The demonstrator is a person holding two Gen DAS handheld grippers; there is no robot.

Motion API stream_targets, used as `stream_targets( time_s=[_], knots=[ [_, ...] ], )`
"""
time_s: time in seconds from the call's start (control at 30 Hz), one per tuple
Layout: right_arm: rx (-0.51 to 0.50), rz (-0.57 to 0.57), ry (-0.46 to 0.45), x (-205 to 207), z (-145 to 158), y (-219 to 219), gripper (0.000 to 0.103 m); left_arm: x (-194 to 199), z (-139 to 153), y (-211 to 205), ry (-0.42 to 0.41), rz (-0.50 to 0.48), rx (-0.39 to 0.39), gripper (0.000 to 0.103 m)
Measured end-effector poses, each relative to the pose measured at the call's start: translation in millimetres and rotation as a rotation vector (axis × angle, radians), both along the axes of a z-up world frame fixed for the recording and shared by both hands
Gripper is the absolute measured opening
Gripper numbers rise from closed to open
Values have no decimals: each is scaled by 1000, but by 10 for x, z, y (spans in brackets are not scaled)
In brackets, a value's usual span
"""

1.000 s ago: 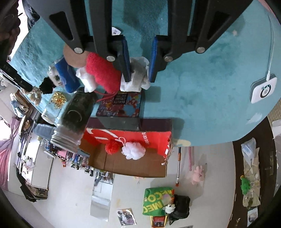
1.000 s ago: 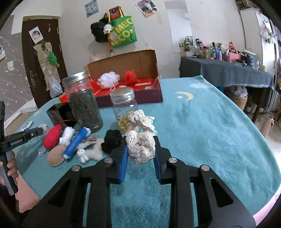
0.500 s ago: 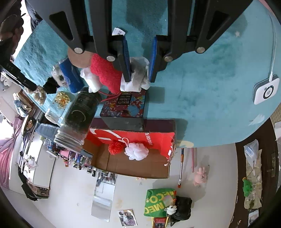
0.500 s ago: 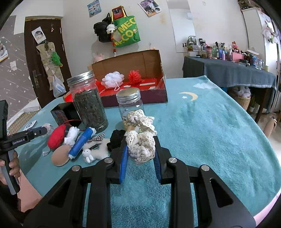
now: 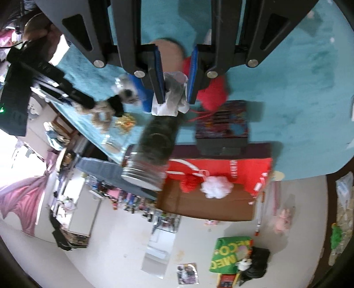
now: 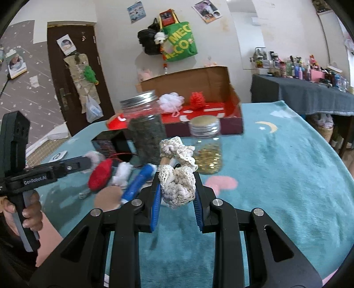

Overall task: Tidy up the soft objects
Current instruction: 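Lift and carry the grey cloth and scrunchie with both tools toward the box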

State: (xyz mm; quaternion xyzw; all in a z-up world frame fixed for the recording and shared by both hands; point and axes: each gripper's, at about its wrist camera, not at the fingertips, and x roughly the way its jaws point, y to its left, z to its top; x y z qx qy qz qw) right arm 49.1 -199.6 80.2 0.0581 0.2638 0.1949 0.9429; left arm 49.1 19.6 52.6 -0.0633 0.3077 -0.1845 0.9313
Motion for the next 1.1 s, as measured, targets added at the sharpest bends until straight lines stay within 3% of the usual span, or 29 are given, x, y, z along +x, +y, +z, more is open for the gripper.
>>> stream_targets(
  time_s=[0.33,1.1],
  knots=[
    [8,46,-21,-16,79,175,24,30,-2,-280,7,-75,-16,21],
    [-1,54,35,97,-32,205,24,79,-38,-161,45,-37,3,21]
  ],
)
